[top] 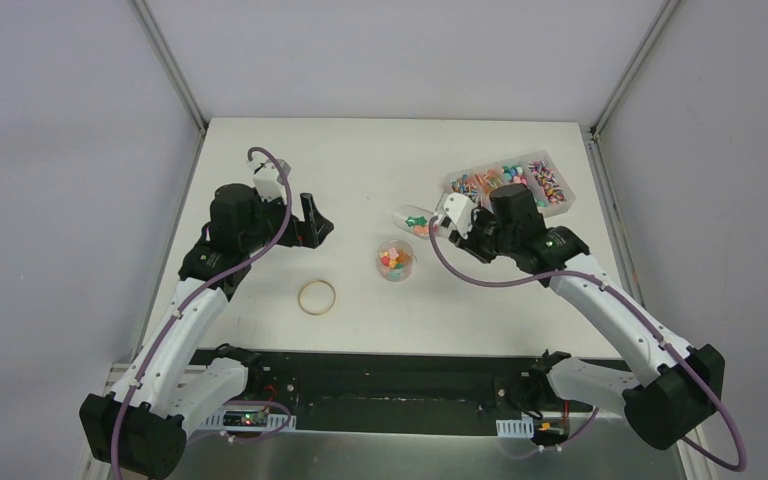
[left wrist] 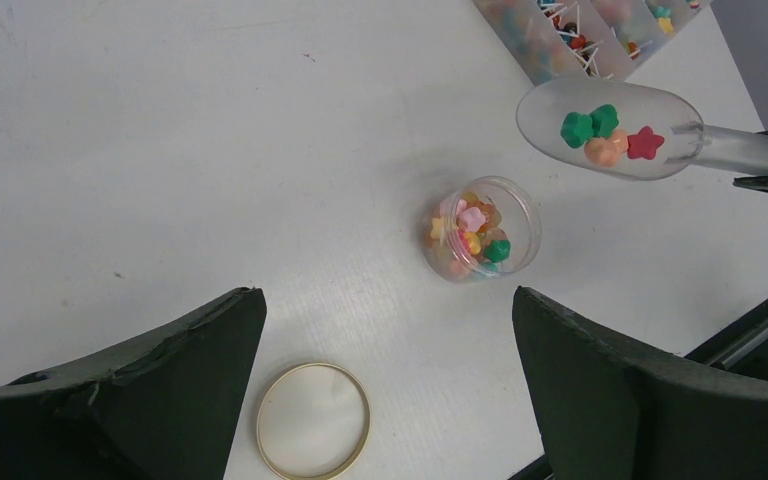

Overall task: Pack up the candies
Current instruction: Place the fake candies in the packing bottle.

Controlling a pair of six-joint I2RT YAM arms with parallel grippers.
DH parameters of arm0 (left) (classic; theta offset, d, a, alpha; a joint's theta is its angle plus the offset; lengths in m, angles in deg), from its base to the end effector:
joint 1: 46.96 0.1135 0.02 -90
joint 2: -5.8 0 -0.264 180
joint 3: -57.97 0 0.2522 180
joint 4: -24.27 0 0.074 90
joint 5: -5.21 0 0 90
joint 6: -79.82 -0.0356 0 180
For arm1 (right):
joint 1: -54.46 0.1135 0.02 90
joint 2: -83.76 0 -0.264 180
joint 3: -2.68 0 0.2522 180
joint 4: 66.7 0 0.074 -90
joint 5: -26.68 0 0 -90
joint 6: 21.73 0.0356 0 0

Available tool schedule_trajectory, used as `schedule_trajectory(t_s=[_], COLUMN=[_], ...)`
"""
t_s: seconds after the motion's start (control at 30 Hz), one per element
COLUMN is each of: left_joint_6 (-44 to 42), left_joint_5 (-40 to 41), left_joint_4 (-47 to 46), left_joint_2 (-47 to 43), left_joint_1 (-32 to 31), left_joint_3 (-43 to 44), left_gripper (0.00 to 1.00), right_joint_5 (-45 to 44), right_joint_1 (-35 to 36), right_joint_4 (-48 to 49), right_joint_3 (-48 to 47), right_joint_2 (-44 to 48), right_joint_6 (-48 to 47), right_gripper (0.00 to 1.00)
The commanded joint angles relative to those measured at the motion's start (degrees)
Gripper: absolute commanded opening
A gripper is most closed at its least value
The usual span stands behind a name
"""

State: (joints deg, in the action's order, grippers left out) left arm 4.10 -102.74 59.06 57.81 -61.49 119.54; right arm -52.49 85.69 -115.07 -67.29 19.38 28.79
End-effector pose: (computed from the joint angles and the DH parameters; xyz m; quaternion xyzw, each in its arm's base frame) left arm 0.1945 -0.0617 0.3175 0.0854 0.8339 -0.2592 0.4796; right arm 0.1990 0.1285 0.3021 -0.5587 0.7221 0.0576 0.4039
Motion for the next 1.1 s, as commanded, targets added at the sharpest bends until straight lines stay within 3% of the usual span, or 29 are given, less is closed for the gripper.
schedule_trajectory(t_s=[0.0, 0.43, 1.07], left_joint_6=[-0.8, -0.8, -0.8], left_joint_5=[0.6, -0.1, -0.3], left_joint_4=[-1.9, -1.9, -1.8], left_joint_2=[-0.8, -0.6, -0.5], left_joint_1=[0.4, 0.4, 0.4], left_joint_3=[-0.5, -0.5, -0.4], left_gripper=[0.99, 0.99, 0.99], right_joint_5=[-4.0, -4.7, -14.0], right_joint_1=[1.5, 5.1, 10.4], right_joint_4=[-4.2, -7.9, -12.2], right_joint_3=[-3.9, -3.7, -6.0], right_joint_2=[0.8, 2.7, -2.4], right_joint_6=[-4.4, -7.9, -7.7], right_gripper=[0.0, 0.0, 0.0])
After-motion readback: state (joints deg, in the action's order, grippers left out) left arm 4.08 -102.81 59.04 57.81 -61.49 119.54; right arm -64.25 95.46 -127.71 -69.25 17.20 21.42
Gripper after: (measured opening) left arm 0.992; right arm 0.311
